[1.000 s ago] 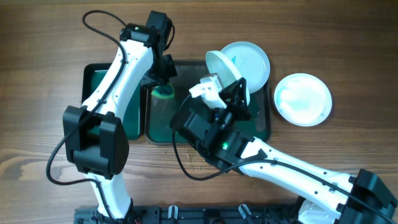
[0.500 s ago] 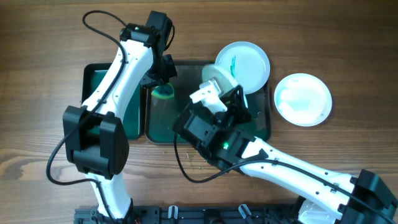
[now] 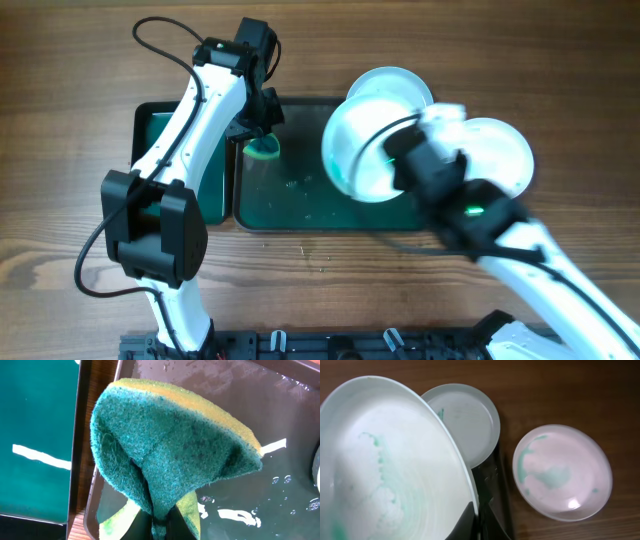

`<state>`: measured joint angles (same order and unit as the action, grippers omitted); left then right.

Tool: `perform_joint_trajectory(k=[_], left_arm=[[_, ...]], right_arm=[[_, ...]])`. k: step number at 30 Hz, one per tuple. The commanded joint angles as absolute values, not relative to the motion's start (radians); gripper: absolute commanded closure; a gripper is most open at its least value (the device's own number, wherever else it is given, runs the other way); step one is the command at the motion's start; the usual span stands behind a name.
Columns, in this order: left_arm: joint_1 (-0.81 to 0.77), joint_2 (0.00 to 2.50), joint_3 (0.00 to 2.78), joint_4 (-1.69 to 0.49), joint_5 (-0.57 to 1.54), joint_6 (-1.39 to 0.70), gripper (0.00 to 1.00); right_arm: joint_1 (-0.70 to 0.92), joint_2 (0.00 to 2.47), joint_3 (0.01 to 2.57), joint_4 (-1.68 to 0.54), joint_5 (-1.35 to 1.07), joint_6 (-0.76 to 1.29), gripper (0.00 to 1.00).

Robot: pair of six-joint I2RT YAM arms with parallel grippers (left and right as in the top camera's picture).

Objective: Clean dirty plates on tray and stack at the side
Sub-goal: 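Carry the plate right and lower it onto the first plate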

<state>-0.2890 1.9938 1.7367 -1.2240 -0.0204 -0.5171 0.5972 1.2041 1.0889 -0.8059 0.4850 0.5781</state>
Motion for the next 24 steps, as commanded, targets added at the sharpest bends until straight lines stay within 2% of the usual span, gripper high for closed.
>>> perform_joint_trajectory(k=[1, 7, 13, 18, 24], left_arm=[[-0.291, 1.996, 1.752, -1.225, -0.023, -0.501, 0.96], [-0.291, 1.996, 1.752, -1.224, -0.023, -0.501, 0.96], [-0.291, 1.996, 1.752, -1.225, -0.023, -0.501, 0.96], [-0.291, 1.996, 1.752, -1.225, -0.023, -0.501, 0.96], [-0.291, 1.996, 1.752, -1.224, -0.023, -0.501, 0.96]], right_arm=[[0.365, 1.118, 1.104, -0.810, 0.054, 0.498, 0.96], [0.002, 1.119, 1.097, -0.895, -0.020, 0.500, 0.96], [-0.280, 1.233, 1.014, -0.808, -0.018, 0.500, 0.96], [-0.379, 1.391, 0.980, -0.763, -0.020, 0.446, 0.96], [-0.385, 1.568, 0.965, -0.697, 0.015, 0.442, 0.96]])
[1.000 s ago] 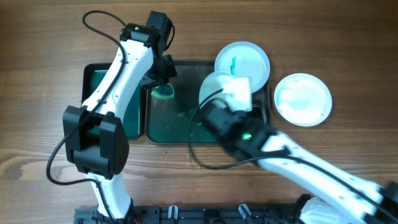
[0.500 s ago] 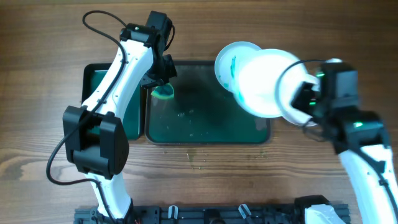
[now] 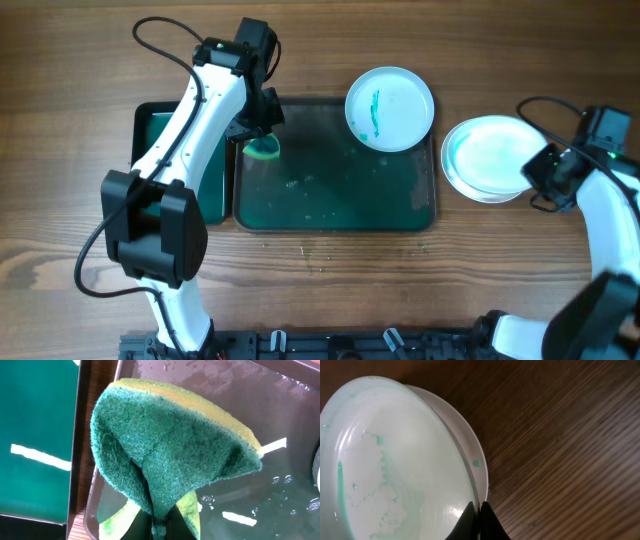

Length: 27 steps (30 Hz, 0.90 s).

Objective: Clean dirty plates on tray and stack at the side
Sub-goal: 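Carry the plate right and lower it onto the first plate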

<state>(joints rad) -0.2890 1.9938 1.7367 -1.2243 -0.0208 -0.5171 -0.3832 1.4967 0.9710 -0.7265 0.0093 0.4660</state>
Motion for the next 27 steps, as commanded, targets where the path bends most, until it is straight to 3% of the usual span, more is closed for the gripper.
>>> perform_joint_trajectory(k=[1, 3, 4, 6, 13, 17, 23, 27], left_arm=[[-0.291, 1.996, 1.752, -1.224, -0.023, -0.501, 0.96], [-0.291, 1.996, 1.752, -1.225, -0.023, -0.501, 0.96], [-0.291, 1.996, 1.752, -1.225, -0.023, -0.501, 0.96], [-0.291, 1.996, 1.752, -1.225, -0.023, -0.501, 0.96], [-0.291, 1.996, 1.752, -1.224, -0.023, -0.501, 0.96], [-0.291, 1.996, 1.752, -1.224, -0.023, -0.501, 0.96], [-0.291, 1.996, 1.752, -1.224, -0.023, -0.501, 0.96], [-0.291, 1.996, 1.752, -1.225, -0.023, -0.501, 0.96]], right_arm=[[-0.385, 1.589, 0.965, -0.686, -0.003, 0.438, 0.96], [-0.384, 1.620, 0.965, -0.668, -0.044, 0.412, 0.91], [-0.383, 1.628, 0.965, -0.665, -0.076, 0.387, 0.82], [-0.383, 1.624, 0.971, -0.665, -0.101, 0.366, 0.74], [-0.356, 1.600, 1.134, -0.793, -0.241, 0.259, 0.59], [-0.271, 1.602, 1.249, -0.797, -0.389, 0.172, 0.44], [-0.096, 1.720, 1.365, -0.770, -0.340, 0.158, 0.38], [-0.063, 1.818, 1.383, -0.761, -0.289, 0.225, 0.42]])
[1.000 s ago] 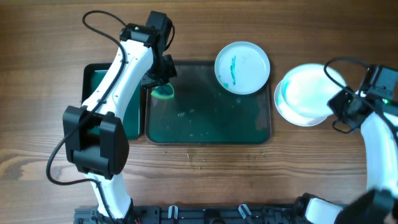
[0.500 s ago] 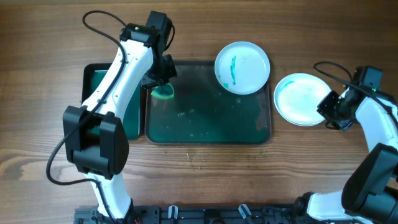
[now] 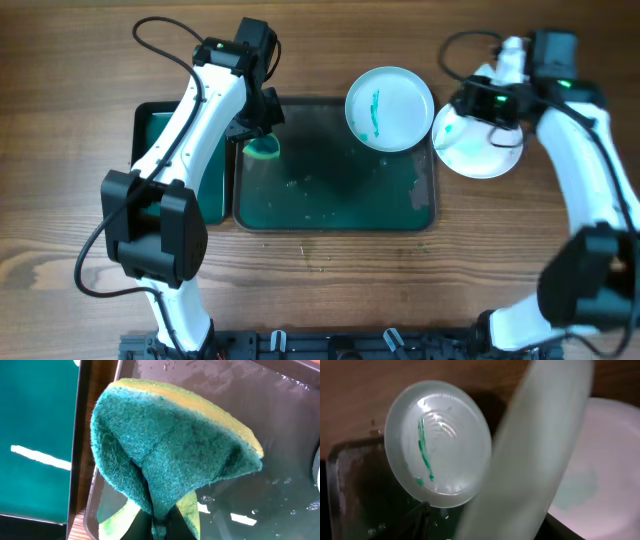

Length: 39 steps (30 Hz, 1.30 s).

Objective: Clean dirty plates on tray and stack at the side
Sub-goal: 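Carry the plate right and lower it onto the first plate, then open the right gripper and release the plate on the stack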

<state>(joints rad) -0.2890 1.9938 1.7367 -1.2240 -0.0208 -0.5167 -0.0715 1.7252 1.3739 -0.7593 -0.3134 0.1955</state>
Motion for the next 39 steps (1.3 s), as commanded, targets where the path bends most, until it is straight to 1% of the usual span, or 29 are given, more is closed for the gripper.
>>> perform_joint_trajectory(k=[1, 4, 9, 17, 25, 27, 30, 35, 37, 39], left_arm=[[-0.291, 1.996, 1.752, -1.228, -0.023, -0.501, 0.96], [-0.291, 1.996, 1.752, -1.228, -0.023, -0.501, 0.96], [-0.291, 1.996, 1.752, -1.228, -0.023, -0.501, 0.96], [-0.291, 1.996, 1.752, -1.228, -0.023, -0.501, 0.96], [-0.291, 1.996, 1.752, -1.227, -0.023, -0.501, 0.96], [-0.291, 1.996, 1.752, -1.227, -0.023, -0.501, 0.96], [-0.291, 1.996, 1.752, -1.227, -0.023, -0.501, 0.96], [-0.291, 1.996, 1.752, -1.227, -0.023, -0.501, 0.96], [-0.291, 1.996, 1.752, -1.227, -0.023, -0.501, 0.96], [-0.291, 1.996, 1.752, -1.227, -0.023, -0.501, 0.96]], right_arm=[[-0.064, 1.831, 1.383, -0.764, -0.289, 0.239, 0.43], [-0.070, 1.850, 1.383, -0.775, -0.285, 0.239, 0.49], [-0.084, 1.849, 1.383, -0.799, -0.284, 0.239, 0.55], [-0.100, 1.841, 1.383, -0.908, -0.223, 0.236, 0.55], [-0.118, 1.813, 1.383, -0.996, -0.097, 0.239, 0.54], [-0.129, 1.813, 1.383, -1.019, -0.063, 0.237, 0.51], [-0.140, 1.813, 1.383, -1.058, -0.016, 0.236, 0.50], [-0.144, 1.813, 1.383, -1.098, 0.011, 0.236, 0.49], [-0.144, 1.813, 1.383, -1.114, 0.011, 0.236, 0.48], [-0.144, 1.813, 1.383, -1.145, 0.010, 0.236, 0.44]])
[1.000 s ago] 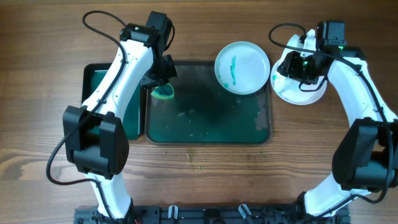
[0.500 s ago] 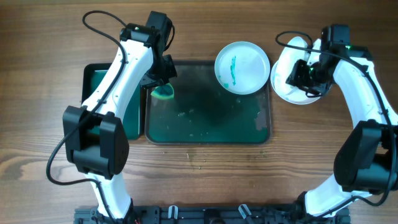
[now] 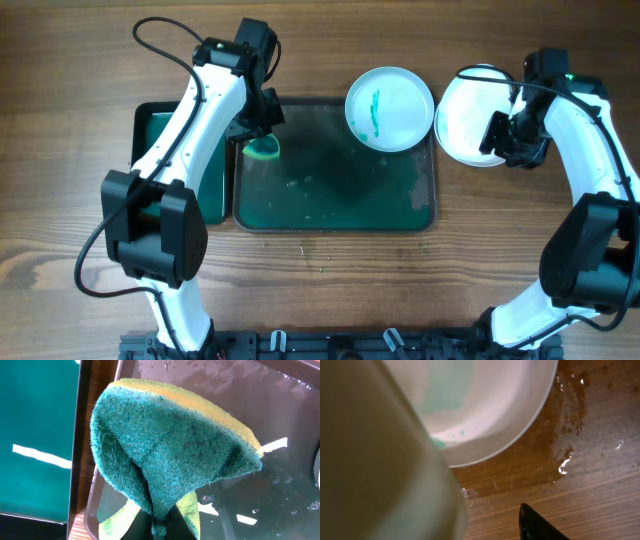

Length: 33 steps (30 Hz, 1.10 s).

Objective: Clean dirty plates on tray and stack at the side
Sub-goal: 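Open the right gripper and release the plate on the stack, then move the right gripper left to the last plate and grasp its rim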

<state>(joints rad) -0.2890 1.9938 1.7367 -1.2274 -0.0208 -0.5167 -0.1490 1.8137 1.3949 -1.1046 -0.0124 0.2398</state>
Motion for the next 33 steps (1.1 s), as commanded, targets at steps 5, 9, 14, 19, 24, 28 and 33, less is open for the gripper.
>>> perform_joint_trajectory(k=[5, 9, 14, 19, 24, 28, 33], left_arm=[[-0.291, 1.996, 1.752, -1.227, -0.023, -0.501, 0.96], [-0.291, 1.996, 1.752, -1.227, -0.023, -0.501, 0.96], [-0.291, 1.996, 1.752, -1.227, -0.023, -0.501, 0.96], [-0.291, 1.996, 1.752, -1.227, -0.023, -0.501, 0.96], [-0.291, 1.996, 1.752, -1.227, -0.023, -0.501, 0.96], [-0.291, 1.996, 1.752, -1.227, -0.023, -0.501, 0.96], [-0.291, 1.996, 1.752, -1.223, -0.023, -0.501, 0.96]], right_arm=[[-0.144, 1.812, 1.384, -1.214, 0.006, 0.236, 0.39], [-0.144, 1.802, 1.389, -1.240, 0.007, 0.238, 0.38], [-0.144, 1.784, 1.423, -1.257, 0.007, 0.237, 0.37], [-0.144, 1.762, 1.506, -1.297, 0.007, 0.236, 0.34], [-0.144, 1.731, 1.533, -1.306, 0.007, 0.236, 0.33], [-0.144, 1.716, 1.533, -1.273, -0.036, 0.196, 0.33], [-0.137, 1.717, 1.531, -1.161, -0.252, 0.128, 0.35]])
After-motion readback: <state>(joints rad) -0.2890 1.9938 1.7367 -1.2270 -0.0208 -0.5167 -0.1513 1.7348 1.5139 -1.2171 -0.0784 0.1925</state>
